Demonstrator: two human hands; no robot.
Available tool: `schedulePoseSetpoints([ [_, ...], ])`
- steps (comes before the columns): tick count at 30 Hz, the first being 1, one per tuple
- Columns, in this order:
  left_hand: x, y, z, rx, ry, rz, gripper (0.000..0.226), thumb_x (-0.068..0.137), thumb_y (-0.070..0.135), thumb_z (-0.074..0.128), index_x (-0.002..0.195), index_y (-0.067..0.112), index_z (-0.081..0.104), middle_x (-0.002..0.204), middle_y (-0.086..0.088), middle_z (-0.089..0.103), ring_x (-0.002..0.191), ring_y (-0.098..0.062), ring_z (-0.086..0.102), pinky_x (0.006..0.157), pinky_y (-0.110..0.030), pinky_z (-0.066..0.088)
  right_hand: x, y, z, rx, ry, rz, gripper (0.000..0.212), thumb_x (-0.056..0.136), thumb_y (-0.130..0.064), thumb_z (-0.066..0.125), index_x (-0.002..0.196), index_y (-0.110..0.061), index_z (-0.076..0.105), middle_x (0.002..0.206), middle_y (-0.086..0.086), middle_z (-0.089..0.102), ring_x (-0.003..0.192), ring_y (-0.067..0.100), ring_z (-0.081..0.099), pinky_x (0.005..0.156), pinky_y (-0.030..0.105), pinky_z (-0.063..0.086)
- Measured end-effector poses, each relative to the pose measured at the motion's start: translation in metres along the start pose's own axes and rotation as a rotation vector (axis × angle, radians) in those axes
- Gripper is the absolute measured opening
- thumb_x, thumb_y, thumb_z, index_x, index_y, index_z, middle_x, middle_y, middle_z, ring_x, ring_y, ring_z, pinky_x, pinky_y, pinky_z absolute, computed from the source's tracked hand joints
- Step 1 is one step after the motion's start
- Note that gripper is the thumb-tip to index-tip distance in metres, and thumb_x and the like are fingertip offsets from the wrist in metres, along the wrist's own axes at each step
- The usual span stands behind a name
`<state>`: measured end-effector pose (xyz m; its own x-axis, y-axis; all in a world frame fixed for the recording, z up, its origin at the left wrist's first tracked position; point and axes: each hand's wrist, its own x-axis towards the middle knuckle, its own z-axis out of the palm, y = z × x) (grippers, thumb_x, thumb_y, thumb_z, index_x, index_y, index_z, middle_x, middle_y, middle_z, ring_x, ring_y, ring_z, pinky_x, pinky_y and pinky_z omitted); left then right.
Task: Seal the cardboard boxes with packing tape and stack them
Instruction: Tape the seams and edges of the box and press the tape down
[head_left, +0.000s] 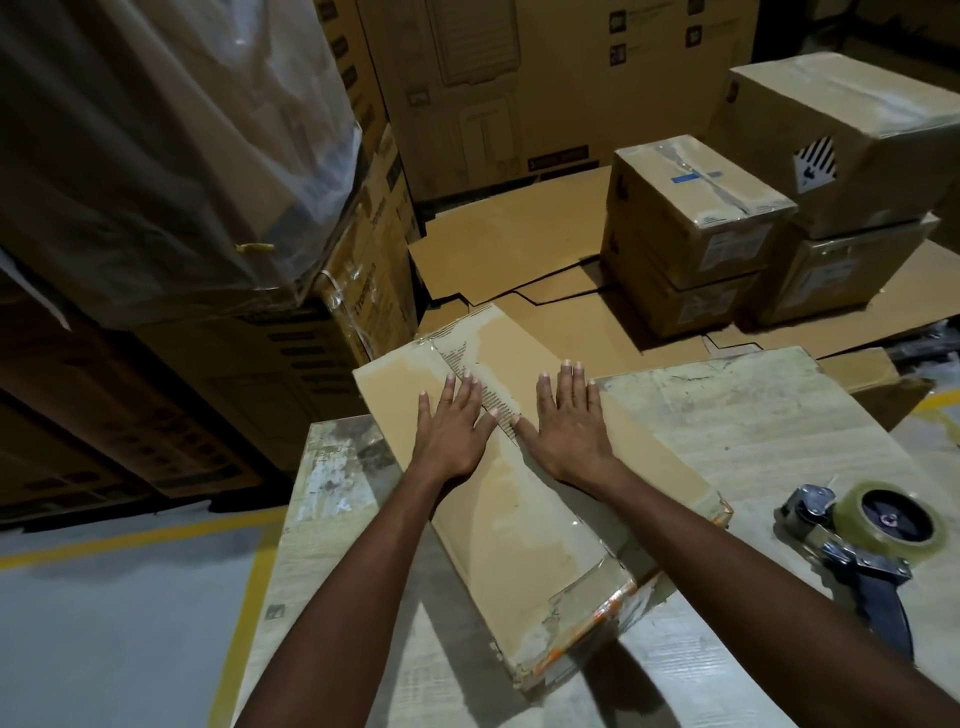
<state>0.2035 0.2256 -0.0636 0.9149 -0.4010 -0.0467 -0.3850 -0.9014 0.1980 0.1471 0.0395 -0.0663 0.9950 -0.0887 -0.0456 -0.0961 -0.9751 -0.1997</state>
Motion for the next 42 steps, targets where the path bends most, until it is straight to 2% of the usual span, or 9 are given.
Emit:
schedulePoseSetpoints([
  [8, 0.037, -0.014, -0.003, -0.003, -0.028, -0.056, 0.074, 0.105, 0.061, 0.011, 0.163, 0.019, -0.009, 0.169, 0.004, -0.018, 0.153, -0.012, -0.024, 0.122, -0.053, -0.017, 0.0, 0.007, 0.01, -0.006, 0.063, -0.057, 0.093, 0.098, -0.075, 0.01, 0.164, -0.012, -0.008, 0.167, 0.022, -0.021, 0.154, 0.033, -0.028, 0.127, 0.051, -0.009],
  [17, 0.082, -0.046, -0.019, 0.022, -0.011, -0.119, 0.066, 0.109, 0.052, 0.011, 0.164, 0.018, -0.002, 0.171, 0.001, -0.011, 0.155, -0.016, -0.019, 0.124, -0.055, -0.012, 0.0, 0.012, 0.008, -0.025, 0.049, -0.14, 0.102, 0.092, -0.085, 0.011, 0.163, -0.017, -0.014, 0.166, 0.019, -0.027, 0.151, 0.03, -0.036, 0.125, 0.053, -0.014],
  [25, 0.079, -0.05, -0.016, 0.018, 0.002, -0.058, 0.062, 0.11, 0.048, 0.01, 0.163, 0.02, -0.003, 0.17, 0.002, -0.012, 0.155, -0.015, -0.02, 0.124, -0.051, -0.013, 0.055, -0.013, 0.005, 0.002, 0.017, -0.039, 0.107, 0.09, -0.087, 0.017, 0.162, -0.015, -0.015, 0.165, 0.022, -0.027, 0.151, 0.033, -0.034, 0.124, 0.053, -0.016],
  [27, 0.077, -0.051, -0.014, 0.02, 0.011, -0.046, 0.062, 0.11, 0.048, 0.009, 0.163, 0.02, -0.004, 0.17, 0.003, -0.013, 0.155, -0.014, -0.02, 0.125, -0.049, -0.013, 0.072, -0.022, 0.006, 0.004, 0.023, -0.017, 0.108, 0.09, -0.087, 0.013, 0.163, -0.013, -0.013, 0.165, 0.023, -0.026, 0.152, 0.034, -0.033, 0.124, 0.053, -0.016],
  [30, 0.077, -0.052, -0.012, 0.019, 0.02, -0.041, 0.062, 0.11, 0.049, 0.008, 0.163, 0.021, -0.004, 0.17, 0.004, -0.012, 0.155, -0.013, -0.02, 0.125, -0.048, -0.013, 0.083, -0.027, 0.006, 0.001, 0.034, 0.002, 0.11, 0.083, -0.088, -0.003, 0.163, -0.012, -0.012, 0.166, 0.025, -0.023, 0.152, 0.035, -0.031, 0.124, 0.053, -0.015],
  [36, 0.091, -0.064, -0.016, 0.031, 0.02, -0.042, 0.06, 0.111, 0.044, 0.009, 0.163, 0.018, -0.004, 0.17, 0.002, -0.012, 0.155, -0.014, -0.019, 0.125, -0.049, -0.011, 0.077, -0.026, 0.008, -0.026, 0.052, -0.021, 0.089, 0.101, -0.073, 0.009, 0.164, -0.012, -0.007, 0.168, 0.026, -0.015, 0.155, 0.036, -0.023, 0.126, 0.053, -0.012],
  [42, 0.115, -0.082, -0.027, 0.028, 0.037, -0.073, 0.058, 0.111, 0.042, 0.011, 0.164, 0.02, -0.001, 0.171, 0.005, -0.008, 0.155, -0.014, -0.017, 0.126, -0.049, -0.009, 0.078, -0.024, 0.008, -0.012, 0.054, -0.033, 0.091, 0.096, -0.073, -0.002, 0.165, -0.013, -0.004, 0.168, 0.025, -0.014, 0.156, 0.035, -0.022, 0.126, 0.053, -0.011],
])
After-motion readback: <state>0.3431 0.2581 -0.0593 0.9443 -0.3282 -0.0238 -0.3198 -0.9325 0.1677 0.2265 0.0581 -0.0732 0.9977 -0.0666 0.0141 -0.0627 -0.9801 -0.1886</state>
